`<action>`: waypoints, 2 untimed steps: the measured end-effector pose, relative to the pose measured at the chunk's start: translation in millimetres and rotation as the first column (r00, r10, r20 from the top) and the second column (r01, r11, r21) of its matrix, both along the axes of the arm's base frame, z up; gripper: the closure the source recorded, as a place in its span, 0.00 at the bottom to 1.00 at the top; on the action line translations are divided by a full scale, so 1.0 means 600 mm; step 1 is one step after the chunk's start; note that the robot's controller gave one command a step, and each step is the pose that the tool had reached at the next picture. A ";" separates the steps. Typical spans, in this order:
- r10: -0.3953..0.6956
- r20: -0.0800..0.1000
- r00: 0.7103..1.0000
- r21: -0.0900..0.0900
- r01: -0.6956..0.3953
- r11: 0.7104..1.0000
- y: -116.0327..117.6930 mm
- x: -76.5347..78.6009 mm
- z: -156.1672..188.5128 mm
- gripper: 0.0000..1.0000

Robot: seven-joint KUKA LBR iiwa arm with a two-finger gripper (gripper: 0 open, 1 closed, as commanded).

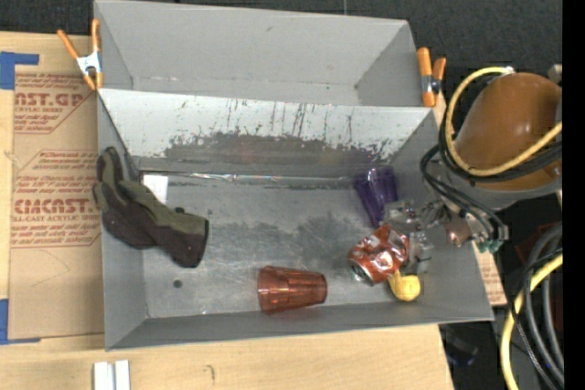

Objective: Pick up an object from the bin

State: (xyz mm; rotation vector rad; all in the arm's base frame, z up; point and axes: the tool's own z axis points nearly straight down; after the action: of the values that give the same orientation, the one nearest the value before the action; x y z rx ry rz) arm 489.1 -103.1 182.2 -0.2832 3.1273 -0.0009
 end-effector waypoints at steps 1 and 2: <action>0.000 0.000 1.000 0.000 0.000 1.000 0.000 0.000 0.000 1.00; 0.000 -0.005 1.000 0.001 0.000 1.000 0.000 0.000 0.003 1.00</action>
Offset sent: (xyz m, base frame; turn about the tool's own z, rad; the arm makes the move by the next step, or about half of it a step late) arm 0.0477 -0.0021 0.1456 -0.0164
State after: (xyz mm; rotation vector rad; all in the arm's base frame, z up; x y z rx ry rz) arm 489.4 -103.0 183.9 -0.2841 3.1317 0.0010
